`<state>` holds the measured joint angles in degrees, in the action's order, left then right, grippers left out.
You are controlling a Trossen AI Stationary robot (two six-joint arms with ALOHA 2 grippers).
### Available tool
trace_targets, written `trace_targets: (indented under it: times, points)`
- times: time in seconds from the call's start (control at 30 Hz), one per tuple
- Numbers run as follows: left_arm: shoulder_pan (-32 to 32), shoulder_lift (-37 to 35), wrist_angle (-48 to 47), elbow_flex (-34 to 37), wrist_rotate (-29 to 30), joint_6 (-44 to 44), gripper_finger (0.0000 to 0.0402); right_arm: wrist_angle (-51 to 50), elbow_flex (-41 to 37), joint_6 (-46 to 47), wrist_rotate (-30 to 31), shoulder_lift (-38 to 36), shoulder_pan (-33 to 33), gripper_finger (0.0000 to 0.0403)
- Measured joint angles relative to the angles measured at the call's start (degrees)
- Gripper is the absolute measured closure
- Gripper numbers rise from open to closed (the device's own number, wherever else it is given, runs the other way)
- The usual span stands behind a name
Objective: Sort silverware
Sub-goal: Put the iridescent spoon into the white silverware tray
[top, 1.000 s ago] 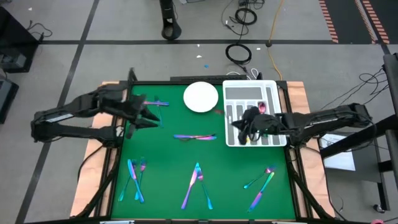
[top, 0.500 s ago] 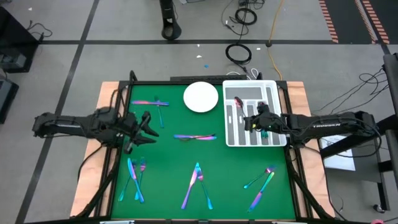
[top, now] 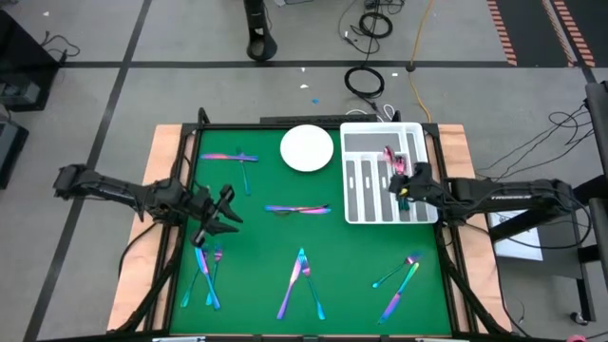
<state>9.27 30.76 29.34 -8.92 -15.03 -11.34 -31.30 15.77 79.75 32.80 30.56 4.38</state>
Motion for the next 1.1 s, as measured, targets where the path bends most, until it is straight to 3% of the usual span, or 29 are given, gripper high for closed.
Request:
trace_targets:
  times: [0.17, 0.67, 0.97, 1.1]
  points:
    - [1.1, 0.0, 0.2, 0.3, 1.9, -0.2, 0.0281, -10.0, 0.0, 7.9, 1.2, -2.6, 0.0, 0.0403]
    - [1.4, 0.0, 0.2, 0.3, 1.9, -0.2, 0.0281, -11.0, -0.1, 10.0, 1.7, -1.3, 0.0, 0.0403]
    - [1.4, 0.0, 0.1, 0.3, 1.9, -0.2, 0.0281, -2.5, -4.9, 8.9, 0.2, -0.5, 0.0, 0.0403]
    - [1.4, 0.0, 0.1, 0.3, 1.9, -0.2, 0.0281, -3.1, -5.0, 9.1, 0.2, -0.5, 0.0, 0.0403]
